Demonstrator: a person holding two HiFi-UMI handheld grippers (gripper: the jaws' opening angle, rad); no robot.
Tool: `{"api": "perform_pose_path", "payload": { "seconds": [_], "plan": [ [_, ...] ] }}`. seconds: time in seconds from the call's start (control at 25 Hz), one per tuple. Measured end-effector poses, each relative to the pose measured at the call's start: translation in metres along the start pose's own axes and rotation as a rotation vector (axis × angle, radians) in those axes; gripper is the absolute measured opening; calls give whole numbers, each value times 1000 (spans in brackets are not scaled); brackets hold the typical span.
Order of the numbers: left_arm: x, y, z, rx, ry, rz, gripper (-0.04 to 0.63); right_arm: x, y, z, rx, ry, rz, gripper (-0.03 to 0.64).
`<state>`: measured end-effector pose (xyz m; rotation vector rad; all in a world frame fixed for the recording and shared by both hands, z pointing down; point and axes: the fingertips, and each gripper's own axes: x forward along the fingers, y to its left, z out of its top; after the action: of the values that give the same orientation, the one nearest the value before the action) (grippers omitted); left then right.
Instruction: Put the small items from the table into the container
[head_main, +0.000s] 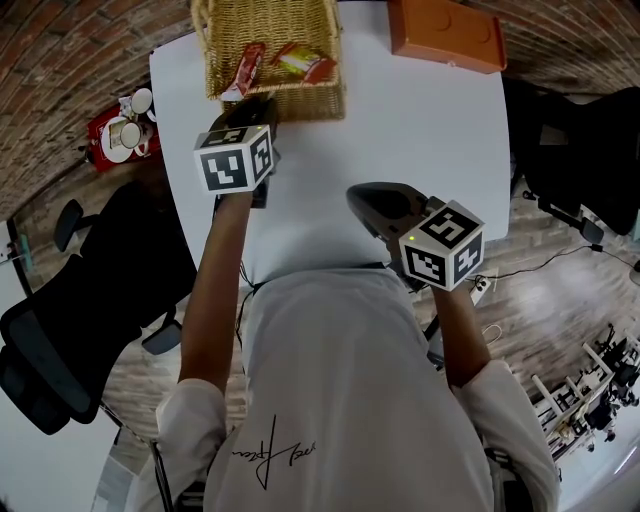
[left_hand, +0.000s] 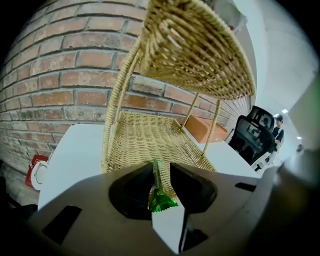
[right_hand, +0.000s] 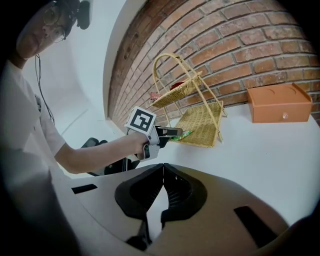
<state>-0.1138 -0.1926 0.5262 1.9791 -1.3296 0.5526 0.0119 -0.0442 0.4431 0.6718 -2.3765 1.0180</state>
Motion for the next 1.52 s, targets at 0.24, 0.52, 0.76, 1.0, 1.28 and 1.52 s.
{"api": "perform_pose_path", "payload": {
  "seconds": [0.24,0.52,0.76,1.0,1.28,1.52],
  "plan": [
    [-7,1,0,-18,-10,-3,91,0,0,3,-9,-9,1,23],
    [-18,1,2,-19,-45,14,89,-2,5,5,-33,-16,4,23],
    [-28,1,1,-19,-67,35,89,-5,8,5,-50,-21,7,23],
    [-39,0,-1,-20,-80,39,89,-7,12,5,-69,-28,3,23],
    [-53,-7,-8,-16,-96,67,89,-15,13,5,-90,-35,15,23],
    [-69,-16,-16,-33,-122,67,66,-27,9,3,-97,-57,-1,23]
  ]
}}
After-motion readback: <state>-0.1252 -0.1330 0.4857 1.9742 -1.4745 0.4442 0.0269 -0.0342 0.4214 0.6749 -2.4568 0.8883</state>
